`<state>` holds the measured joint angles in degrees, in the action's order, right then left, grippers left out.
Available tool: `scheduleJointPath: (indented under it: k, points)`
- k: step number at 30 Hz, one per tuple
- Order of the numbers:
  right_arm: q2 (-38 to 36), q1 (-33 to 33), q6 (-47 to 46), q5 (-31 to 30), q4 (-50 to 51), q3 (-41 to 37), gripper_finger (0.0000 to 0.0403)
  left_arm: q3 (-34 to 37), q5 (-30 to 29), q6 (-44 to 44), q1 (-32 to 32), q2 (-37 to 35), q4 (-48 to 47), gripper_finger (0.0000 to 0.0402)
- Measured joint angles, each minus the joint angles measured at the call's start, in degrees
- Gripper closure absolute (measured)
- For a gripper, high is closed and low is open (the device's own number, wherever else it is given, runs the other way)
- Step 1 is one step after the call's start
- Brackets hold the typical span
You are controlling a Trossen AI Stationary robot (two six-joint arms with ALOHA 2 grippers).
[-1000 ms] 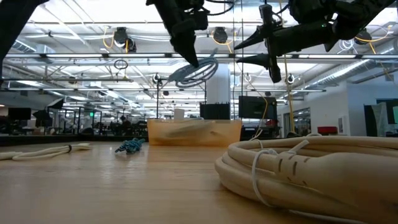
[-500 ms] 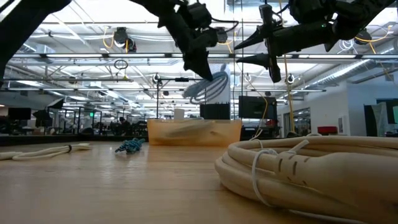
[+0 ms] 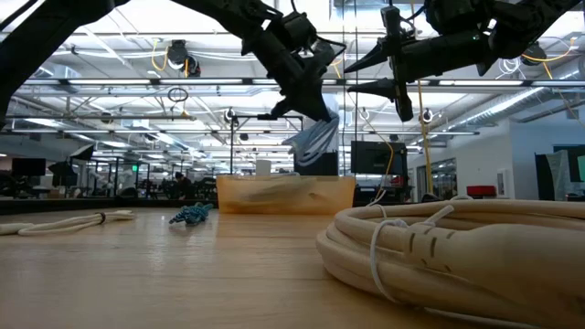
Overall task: Pick & Place USB Port
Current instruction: Put the large blue charger cable into the orange bin
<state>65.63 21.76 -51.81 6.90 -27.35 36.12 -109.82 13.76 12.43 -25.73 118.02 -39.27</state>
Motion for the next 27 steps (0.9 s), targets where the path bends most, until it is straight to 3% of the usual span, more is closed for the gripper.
scheduleJointPath:
  k: [3, 14, 17, 27]
  points:
    - [0.0, 0.0, 0.0, -0.9, -0.1, 0.0, 0.0261, 0.0, 0.6, 2.0, -0.1, 0.0, 1.9, 0.0385]
    - [0.0, 0.0, 0.0, -0.9, -0.1, 0.0, 0.0261, 0.0, 2.6, -16.0, 1.0, 0.4, 3.8, 0.0385]
    - [0.0, -0.1, 0.0, -0.8, -0.1, 0.0, 0.0261, 0.0, -0.3, -19.5, 1.1, 1.5, 2.4, 0.0385]
    - [0.0, -0.4, -0.6, 0.9, 0.7, 0.0, 0.0261, 0.0, -1.5, -18.8, 0.3, 6.4, -3.4, 0.0385]
